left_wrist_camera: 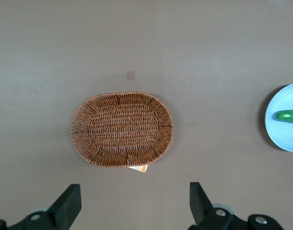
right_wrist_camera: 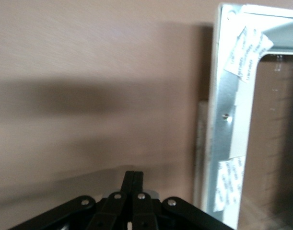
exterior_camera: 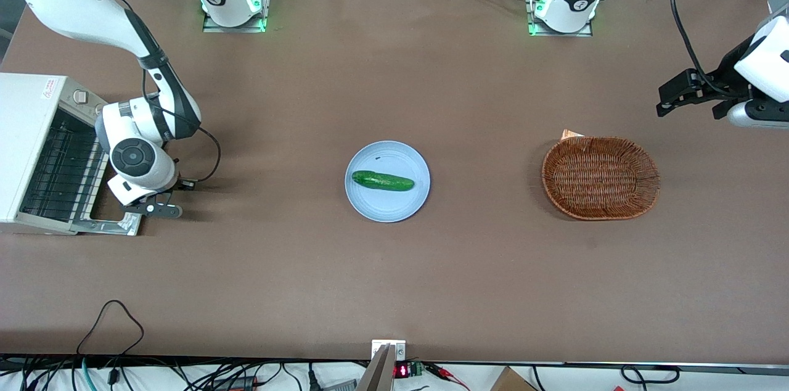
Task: Open oven door with right arm only
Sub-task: 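Lower the door with the right gripper until it lies open, then lift the right gripper away from the open oven door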
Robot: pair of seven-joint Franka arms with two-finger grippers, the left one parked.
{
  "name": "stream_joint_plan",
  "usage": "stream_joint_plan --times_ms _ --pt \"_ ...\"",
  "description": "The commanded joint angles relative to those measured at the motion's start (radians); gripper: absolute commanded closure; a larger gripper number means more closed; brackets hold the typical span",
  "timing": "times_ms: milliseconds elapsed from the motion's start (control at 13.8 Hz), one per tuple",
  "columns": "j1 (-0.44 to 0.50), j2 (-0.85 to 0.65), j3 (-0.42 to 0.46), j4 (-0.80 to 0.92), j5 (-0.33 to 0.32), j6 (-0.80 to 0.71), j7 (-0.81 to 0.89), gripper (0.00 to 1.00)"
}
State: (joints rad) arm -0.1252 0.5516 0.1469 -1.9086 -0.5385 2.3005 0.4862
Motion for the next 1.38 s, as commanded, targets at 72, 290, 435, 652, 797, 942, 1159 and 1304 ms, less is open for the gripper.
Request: stream_joint_plan --times_ms 72,290,435,652,797,942,1159,1304 --pt "0.006 -0.117 0.031 -0.023 0.049 -0.041 -0.066 1.00" --pt "0.013 -0.197 0.054 -0.021 0.173 -0.072 -0.124 1.00" --pt "0.029 -0.264 0.054 -0.015 0.303 -0.133 -0.216 1.00" --pt "0.029 -0.355 0.054 -0.003 0.431 -0.213 -0.275 0.99" --pt "0.030 -0.392 0.056 0.048 0.518 -0.281 -0.275 0.99" --pt "0.035 -0.394 0.054 0.150 0.552 -0.408 -0.275 0.99" --pt "0.036 -0.391 0.051 0.241 0.580 -0.510 -0.273 0.99" --pt "0.036 -0.388 0.049 0.275 0.581 -0.555 -0.275 0.99"
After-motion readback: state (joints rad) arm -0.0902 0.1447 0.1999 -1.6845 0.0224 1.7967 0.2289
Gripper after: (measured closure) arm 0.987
